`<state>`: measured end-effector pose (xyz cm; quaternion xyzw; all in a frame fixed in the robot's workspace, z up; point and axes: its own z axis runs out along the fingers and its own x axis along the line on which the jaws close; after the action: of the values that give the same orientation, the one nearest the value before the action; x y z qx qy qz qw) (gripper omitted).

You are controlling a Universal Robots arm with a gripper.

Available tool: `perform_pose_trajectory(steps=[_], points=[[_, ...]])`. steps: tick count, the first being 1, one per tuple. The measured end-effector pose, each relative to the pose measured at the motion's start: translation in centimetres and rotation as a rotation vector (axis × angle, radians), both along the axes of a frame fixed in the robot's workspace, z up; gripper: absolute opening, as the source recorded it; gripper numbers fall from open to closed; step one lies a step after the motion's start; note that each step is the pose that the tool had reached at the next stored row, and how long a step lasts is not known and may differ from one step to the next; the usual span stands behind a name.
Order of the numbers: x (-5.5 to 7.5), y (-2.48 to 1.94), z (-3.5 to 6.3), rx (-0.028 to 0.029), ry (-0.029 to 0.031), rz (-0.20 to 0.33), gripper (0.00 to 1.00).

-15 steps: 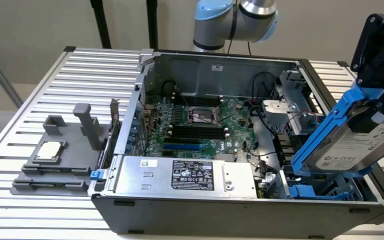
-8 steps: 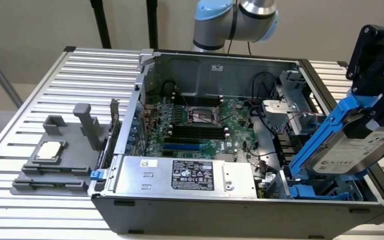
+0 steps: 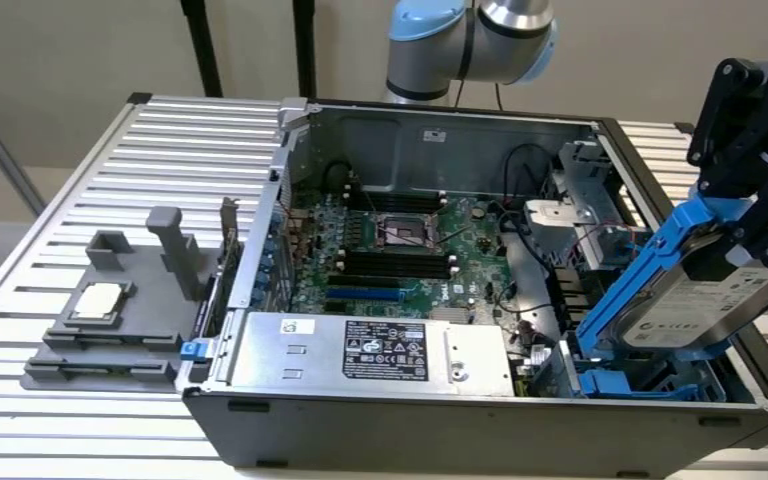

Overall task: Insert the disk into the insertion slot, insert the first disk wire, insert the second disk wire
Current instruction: 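Insert the disk into the insertion slot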

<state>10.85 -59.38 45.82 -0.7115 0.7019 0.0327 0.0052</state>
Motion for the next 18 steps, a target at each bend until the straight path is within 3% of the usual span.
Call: perform_pose_trajectory(steps=[3, 8, 18], points=[[0.01, 0.00, -0.14, 0.0002, -0.0017, 0.000, 0.33], [0.01, 0.00, -0.60, 0.0002, -0.0122, 0.000, 0.33], [-0.01, 0.00, -0.96, 0.0004, -0.0123, 0.000, 0.33]])
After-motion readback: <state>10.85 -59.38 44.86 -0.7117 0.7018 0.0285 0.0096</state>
